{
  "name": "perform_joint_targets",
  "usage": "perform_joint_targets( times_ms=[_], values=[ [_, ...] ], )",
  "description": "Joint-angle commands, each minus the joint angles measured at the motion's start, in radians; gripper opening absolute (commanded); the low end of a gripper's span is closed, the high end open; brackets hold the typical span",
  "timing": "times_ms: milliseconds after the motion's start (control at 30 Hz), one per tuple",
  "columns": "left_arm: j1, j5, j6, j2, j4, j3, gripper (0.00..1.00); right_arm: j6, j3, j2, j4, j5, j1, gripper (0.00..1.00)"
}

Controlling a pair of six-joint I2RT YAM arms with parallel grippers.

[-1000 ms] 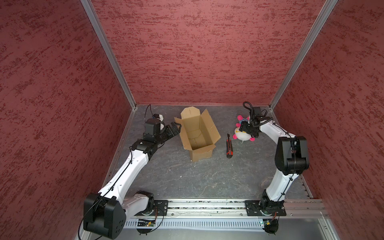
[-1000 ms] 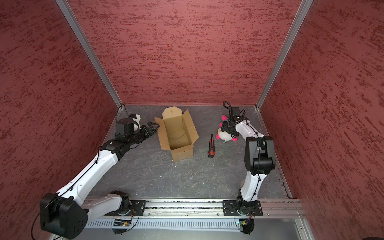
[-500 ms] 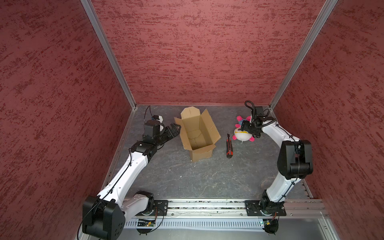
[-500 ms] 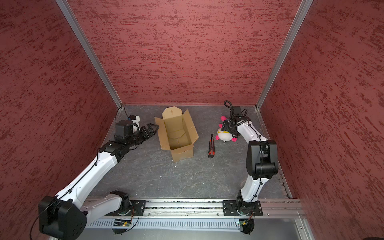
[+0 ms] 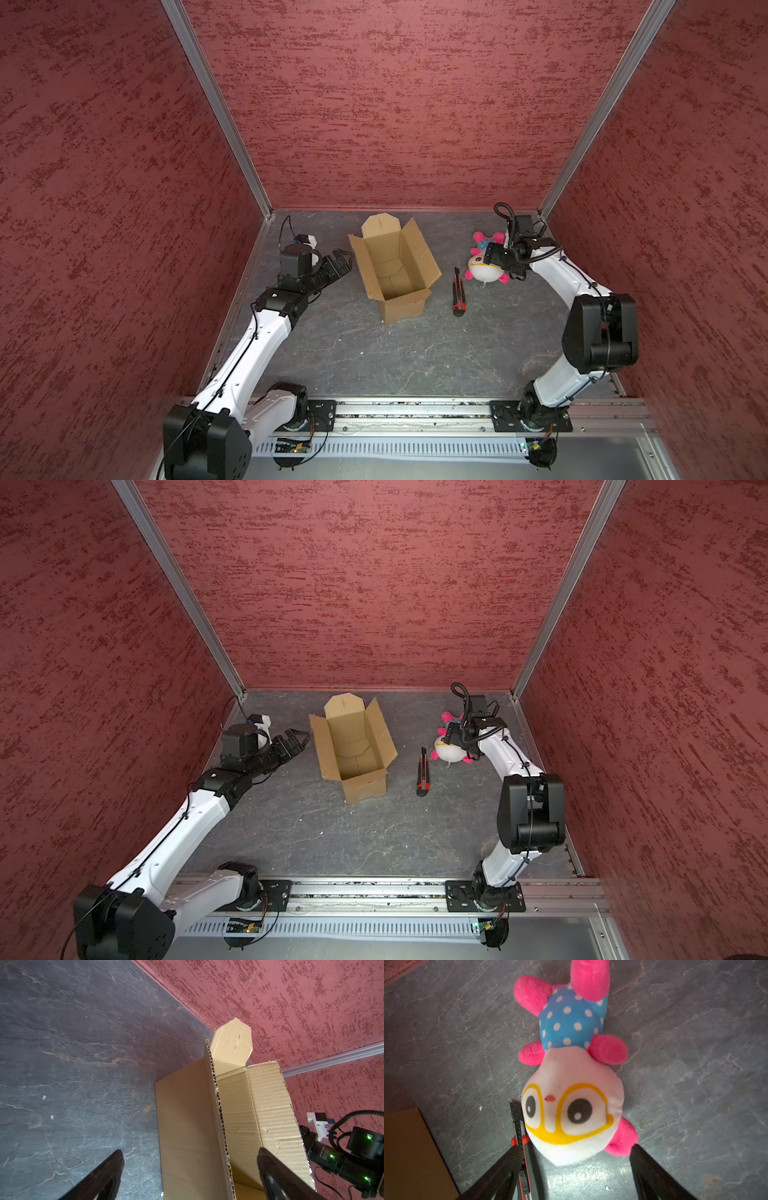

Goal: Unpack the express box
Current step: 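Open the right gripper to release the plush toy and draw back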

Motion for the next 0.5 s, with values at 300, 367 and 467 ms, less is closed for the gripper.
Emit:
perform_joint_targets(
  times_ms=[300, 367, 467],
  values=[
    [0.153, -0.049, 0.058, -0.004, 0.005, -0.045, 1.00, 0.041, -0.242, -0.287, 0.163, 0.038, 0.004, 0.99],
    [0.171, -0.066, 0.064, -0.001, 0.014, -0.052, 1.00, 0.043, -0.269, -0.322, 0.176, 0.044, 0.006, 0.99],
    [0.188, -0.097, 0.071, -0.001, 0.033, -0.066, 1.00, 0.031, -0.303, -0.368, 0.198, 0.045, 0.008, 0.99]
  ],
)
